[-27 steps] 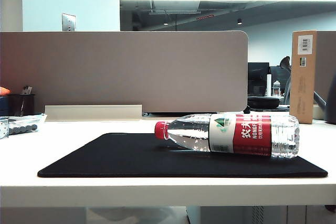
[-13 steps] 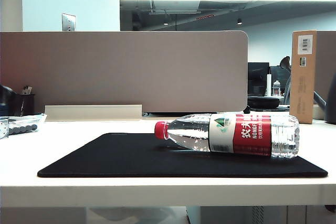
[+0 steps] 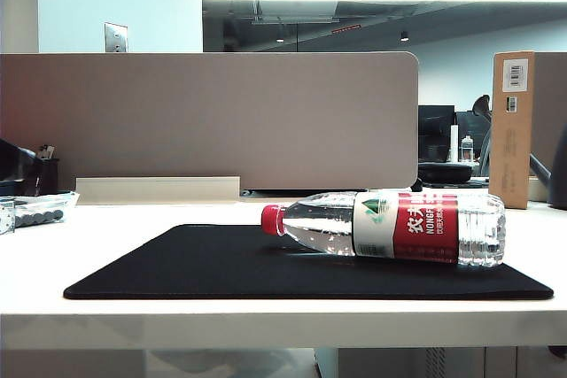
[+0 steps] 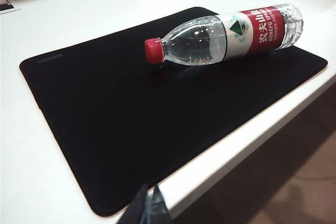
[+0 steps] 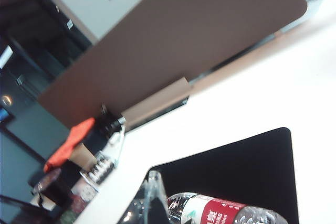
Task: Stand the plastic bottle up on the black mouse pad.
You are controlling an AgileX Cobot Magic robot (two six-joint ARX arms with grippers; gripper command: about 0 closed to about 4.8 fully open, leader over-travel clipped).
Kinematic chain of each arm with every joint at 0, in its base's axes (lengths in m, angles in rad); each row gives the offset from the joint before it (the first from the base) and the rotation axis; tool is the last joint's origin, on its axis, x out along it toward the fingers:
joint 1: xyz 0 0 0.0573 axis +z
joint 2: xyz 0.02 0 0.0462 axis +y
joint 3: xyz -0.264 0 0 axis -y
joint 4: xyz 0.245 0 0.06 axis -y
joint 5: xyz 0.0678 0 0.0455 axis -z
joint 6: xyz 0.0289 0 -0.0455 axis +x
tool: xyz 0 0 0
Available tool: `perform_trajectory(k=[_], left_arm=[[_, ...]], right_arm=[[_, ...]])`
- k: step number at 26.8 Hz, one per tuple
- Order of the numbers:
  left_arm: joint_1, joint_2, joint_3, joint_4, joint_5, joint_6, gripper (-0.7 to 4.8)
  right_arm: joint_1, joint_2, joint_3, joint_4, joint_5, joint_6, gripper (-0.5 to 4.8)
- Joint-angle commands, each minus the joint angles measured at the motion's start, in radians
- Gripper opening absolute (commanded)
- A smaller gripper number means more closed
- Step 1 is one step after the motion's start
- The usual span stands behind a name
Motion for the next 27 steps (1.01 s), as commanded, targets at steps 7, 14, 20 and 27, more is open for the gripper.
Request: perform_trajectory(k=[7,14,20,27], left_arm=[[0.001,0.002,0.005,0.005,0.001,-0.003,-0.04],[0.0,0.002,0.005,0.003,0.001,-0.003,-0.04],[0.001,0.002,0.005,0.003,0.002,-0.003,-0.04],[0.001,0.001,0.005,0.003,0.001,-0.003,-0.04]], right_arm=[[0.013,0.589,0.449,-0.061,-0.29,-0.333,-0.05],[0.196,1.041,0.826,-0.445,-0.139,-0.712,1.19],[0.341,1.414,1.159,-0.635,-0.08,-0.884,2.37],[0.458,1.709,1.416,-0.892,0.119,-1.181,4.79]])
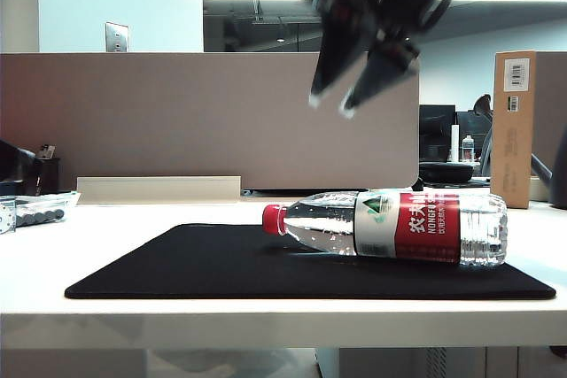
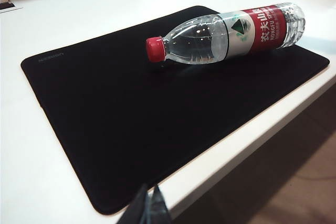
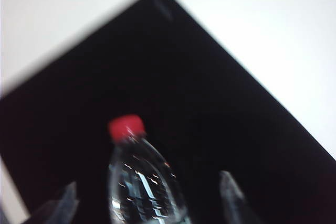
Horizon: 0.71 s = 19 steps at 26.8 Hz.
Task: Stand the plastic bottle up on the black mouse pad.
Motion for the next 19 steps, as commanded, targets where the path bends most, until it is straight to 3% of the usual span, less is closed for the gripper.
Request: perform_trajectory(k=[1,7,16,19], left_arm=[[0.0,0.001,0.005,0.005,0.001,-0.003,-0.04],[0.0,0.001,0.005,0.006,0.001,-0.003,-0.04],[0.0,0.001,0.005,0.005,0.001,-0.003,-0.04],[0.0,0.001,0.005,0.006,0.001,-0.003,-0.04]], right_arm=[[0.043,0.09,0.073,-0.146,0.109,-0.163,4.79],[0.068,0.164,0.085,-0.182,0.16,-0.24,4.79],[0.097,0.256,0.085,-0.166,0.156,-0.282,4.79],[0.114,0.289,0.085,-0.169,0.236,-0.282,4.79]])
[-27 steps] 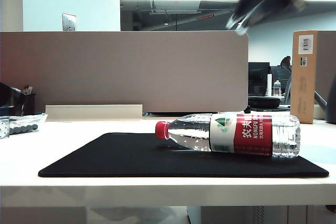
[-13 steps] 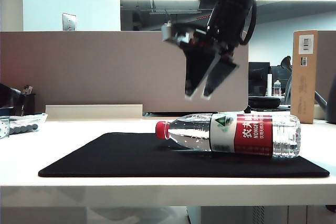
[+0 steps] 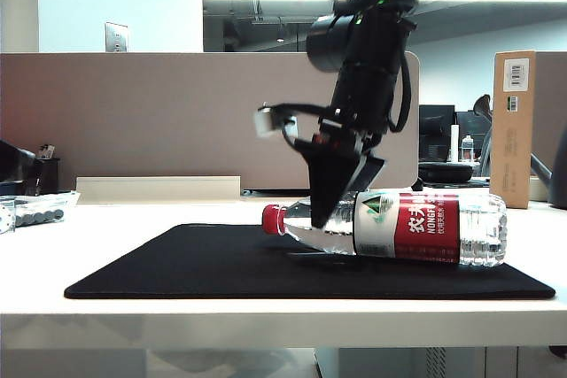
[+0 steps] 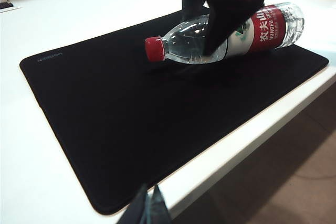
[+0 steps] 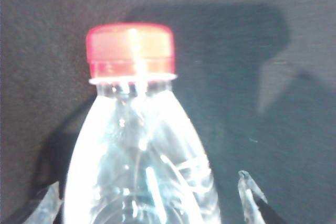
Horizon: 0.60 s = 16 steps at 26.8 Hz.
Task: Stand the plastic bottle up on the black mouse pad.
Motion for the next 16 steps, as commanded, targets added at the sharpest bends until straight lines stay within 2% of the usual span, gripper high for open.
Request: perform_trajectory(k=[1,3,4,7,8,9,10,11,12,14,16], left_arm=[[0.0,0.001,0.005,0.006,0.001,-0.003,-0.04],[0.0,0.001,0.005,0.006,0.001,-0.003,-0.04],[0.0,0.001,0.005,0.006,0.001,-0.003,-0.04],[0.0,0.001,0.005,0.006,0.001,-0.003,-0.04],[0.0,0.001,0.005,0.006,0.001,-0.003,-0.04],[0.0,0.001,0.005,0.006,0.001,-0.003,-0.04],[0.0,0.001,0.005,0.006,0.001,-0.003,-0.04],[0.0,0.001,0.005,0.006,0.001,-0.003,-0.04],[0.0,0.001,0.005,0.006,0.001,-0.003,-0.04],[0.0,0.0,0.005,0.006,0.001,-0.003,-0.04],[0.0,0.0,0.005,0.006,0.001,-0.003,-0.04]], right_arm=[[0.019,0.012,0.003,0.004,0.078,-0.004,4.79],[0.026,0.02,0.003,0.01,0.072,0.003,4.79],[0.029,0.022,0.003,0.01,0.073,0.003,4.08],[0.034,0.022,0.003,0.014,0.074,0.045,2.87],[0.034,0.022,0.003,0.017,0.073,0.071,2.3],[0.034,0.022,0.003,0.031,0.072,0.104,1.97],[0.034,0.022,0.003,0.041,0.073,0.125,1.96],[0.034,0.022,0.004,0.047,0.072,0.145,1.56],[0.034,0.021,0.004,0.047,0.072,0.166,0.46],[0.034,0.021,0.004,0.047,0.059,0.192,-0.05],[0.034,0.016,0.006,0.047,0.002,0.216,-0.06]])
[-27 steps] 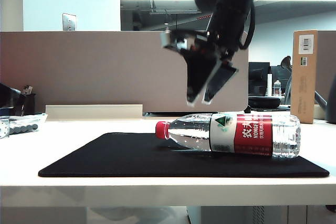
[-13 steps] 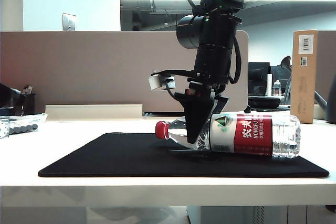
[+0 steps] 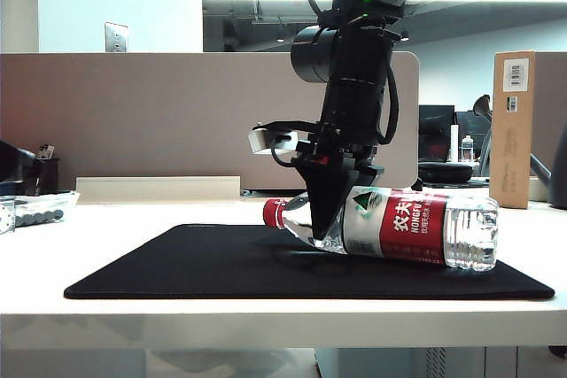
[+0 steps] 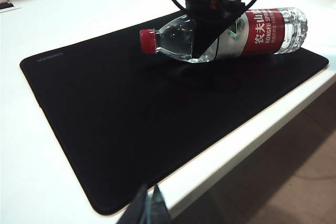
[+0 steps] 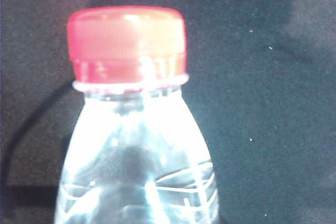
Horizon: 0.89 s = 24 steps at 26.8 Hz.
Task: Stand the plastic bottle up on the black mouse pad.
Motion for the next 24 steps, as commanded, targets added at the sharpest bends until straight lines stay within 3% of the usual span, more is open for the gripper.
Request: perform_trajectory(k=[1,3,6,11,12,17,20,22,24], left_arm=[[0.0,-0.001,0.005,0.006,0.001,-0.003,-0.04],[0.0,-0.031,0.005,0.003,0.001,-0.003,-0.04],[0.0,-0.056,0.005,0.002,0.001,-0.003,-0.04],[0.005,-0.07,0.005,0.002,0.002,-0.003,-0.04],[0.018,-0.074,0.005,0.002,0.005,-0.003,-0.04],[0.135,-0.078,0.005,0.001,0.004,-0.003,-0.04],[0.206,-0.095,0.005,0.0,0.003,-0.003,-0.04],[0.274,-0.131,0.005,0.0,0.003,-0.003,-0.04],[0.301,-0.133,0.005,0.008,0.001,-0.003,-0.04]], right_arm=[[0.001,-0.016,0.006,0.022,-0.111,0.048,-0.06],[0.0,-0.052,0.006,0.041,-0.216,0.089,-0.06],[-0.001,-0.124,0.005,0.121,-0.235,0.153,-0.06],[-0.007,-0.263,-0.006,0.492,-0.29,0.408,-0.06],[-0.004,-0.285,-0.031,0.627,-0.288,0.477,-0.06],[0.003,-0.292,-0.128,0.976,-0.291,0.567,-0.06],[0.003,-0.292,-0.233,1.194,-0.254,0.657,-0.06],[0.003,-0.293,-0.382,1.457,-0.136,0.694,-0.06],[0.003,-0.292,-0.453,1.584,-0.083,0.716,-0.06]])
